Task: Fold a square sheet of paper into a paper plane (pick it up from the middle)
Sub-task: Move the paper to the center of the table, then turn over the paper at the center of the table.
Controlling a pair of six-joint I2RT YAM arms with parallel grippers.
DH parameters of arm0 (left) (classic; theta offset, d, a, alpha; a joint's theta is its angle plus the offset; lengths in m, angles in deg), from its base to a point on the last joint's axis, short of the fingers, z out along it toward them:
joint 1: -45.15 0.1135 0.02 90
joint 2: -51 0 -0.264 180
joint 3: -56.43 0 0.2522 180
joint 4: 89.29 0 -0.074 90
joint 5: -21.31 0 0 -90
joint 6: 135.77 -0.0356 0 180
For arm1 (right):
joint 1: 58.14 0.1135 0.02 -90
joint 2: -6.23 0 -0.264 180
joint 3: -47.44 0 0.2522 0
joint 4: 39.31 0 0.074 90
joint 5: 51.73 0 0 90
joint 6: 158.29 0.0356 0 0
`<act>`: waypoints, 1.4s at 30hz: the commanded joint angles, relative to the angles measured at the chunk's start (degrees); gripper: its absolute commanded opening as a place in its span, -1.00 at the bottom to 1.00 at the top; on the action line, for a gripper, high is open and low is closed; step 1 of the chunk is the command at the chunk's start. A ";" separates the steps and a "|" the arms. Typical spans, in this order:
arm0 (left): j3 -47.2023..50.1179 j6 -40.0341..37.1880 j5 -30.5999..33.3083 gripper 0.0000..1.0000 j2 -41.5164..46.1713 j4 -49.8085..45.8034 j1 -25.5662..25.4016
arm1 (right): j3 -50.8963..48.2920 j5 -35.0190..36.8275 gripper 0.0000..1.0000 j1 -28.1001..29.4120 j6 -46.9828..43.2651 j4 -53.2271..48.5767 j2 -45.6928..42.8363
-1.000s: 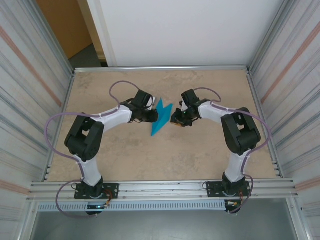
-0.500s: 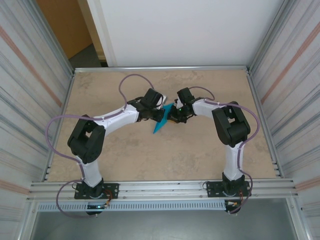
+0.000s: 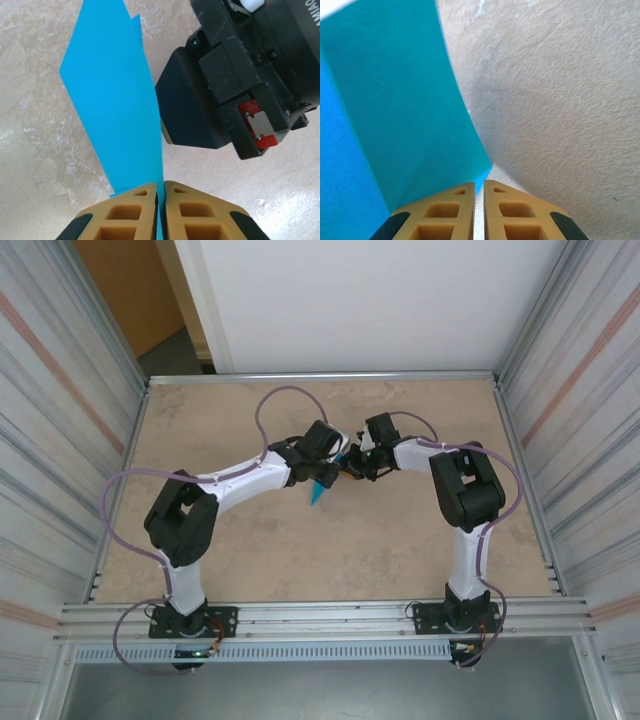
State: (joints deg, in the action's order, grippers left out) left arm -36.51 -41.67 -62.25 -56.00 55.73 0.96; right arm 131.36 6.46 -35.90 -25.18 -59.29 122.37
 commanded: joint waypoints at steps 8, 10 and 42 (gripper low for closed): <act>-3.60 -1.57 1.34 -0.76 -4.50 -1.27 -3.63 | -7.19 -1.06 -0.75 -3.18 1.48 2.14 -3.28; -3.95 -1.44 1.15 -0.76 -4.97 -1.20 -4.11 | -8.02 -1.06 -0.75 -3.51 1.50 2.44 -3.90; 30.13 29.80 -15.38 0.67 24.16 15.92 15.96 | 1.17 24.52 0.29 11.77 2.31 -23.16 -16.69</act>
State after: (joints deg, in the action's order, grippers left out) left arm -8.14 -16.49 -78.05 -34.49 69.55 16.09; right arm 129.78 24.10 -25.30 -23.72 -76.53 102.26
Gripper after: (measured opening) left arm 0.828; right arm 0.646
